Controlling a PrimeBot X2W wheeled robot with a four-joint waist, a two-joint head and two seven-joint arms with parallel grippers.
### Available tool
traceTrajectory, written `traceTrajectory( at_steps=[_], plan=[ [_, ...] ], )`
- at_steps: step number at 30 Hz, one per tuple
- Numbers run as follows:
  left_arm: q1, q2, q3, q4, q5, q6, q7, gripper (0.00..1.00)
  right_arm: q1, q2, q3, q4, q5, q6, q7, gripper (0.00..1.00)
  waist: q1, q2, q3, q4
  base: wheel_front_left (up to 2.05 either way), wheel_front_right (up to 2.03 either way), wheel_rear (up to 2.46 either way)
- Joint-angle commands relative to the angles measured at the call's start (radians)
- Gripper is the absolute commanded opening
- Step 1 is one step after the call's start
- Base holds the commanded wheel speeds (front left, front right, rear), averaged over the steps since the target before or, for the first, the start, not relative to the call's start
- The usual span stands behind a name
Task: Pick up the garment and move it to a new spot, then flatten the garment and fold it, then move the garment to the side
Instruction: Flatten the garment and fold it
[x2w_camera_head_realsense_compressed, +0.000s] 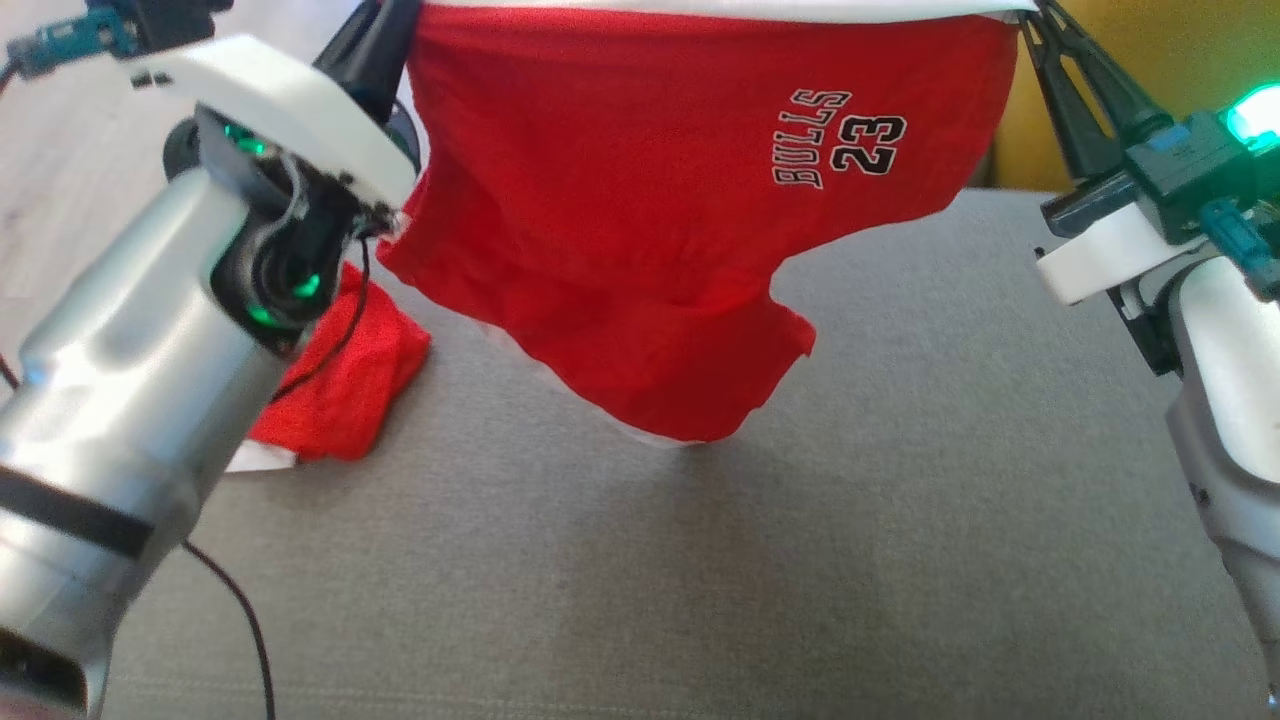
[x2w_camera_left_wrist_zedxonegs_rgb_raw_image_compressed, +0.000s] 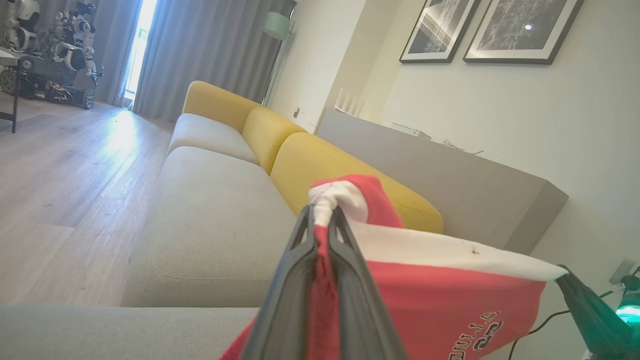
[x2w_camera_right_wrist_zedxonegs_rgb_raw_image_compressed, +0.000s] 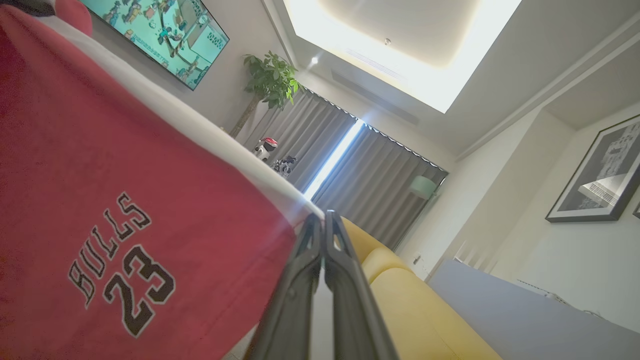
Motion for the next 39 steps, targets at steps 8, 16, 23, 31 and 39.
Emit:
traceTrajectory(
  at_steps=[8,16,23,31,39],
  plan=[
    [0.093,0.098,0.051,-0.211,-0.034,0.087,-0.015,0.00,0.053,-0.057,0.033,-0.111,0.098,-0.001,0.099,0.00,0.0001,0.0000,-0.037,0.041,0.00,0.00,0.00],
    [0.112,0.167,0.056,-0.368,-0.033,0.158,0.023,0.00,0.022,-0.145,0.071,-0.247,0.164,-0.001,0.232,0.00,0.0001,0.0000,0.052,0.013,0.00,0.00,0.00],
    [-0.052,0.153,0.079,-0.309,0.007,0.163,0.058,0.00,-0.238,-0.175,0.159,-0.195,0.206,-0.001,0.293,0.00,0.0001,0.0000,0.255,-0.033,0.00,0.00,0.00],
    [-0.393,0.058,0.160,-0.019,0.099,0.080,-0.056,0.00,-0.727,-0.051,0.130,0.158,0.107,-0.001,0.130,0.00,0.0001,0.0000,0.471,-0.085,0.00,0.00,0.00],
    [-0.398,-0.056,0.219,0.134,0.106,-0.047,-0.126,0.00,-0.735,0.071,-0.020,0.347,-0.007,-0.001,-0.036,0.00,0.0001,0.0000,0.506,-0.071,0.00,0.00,0.00]
  ],
)
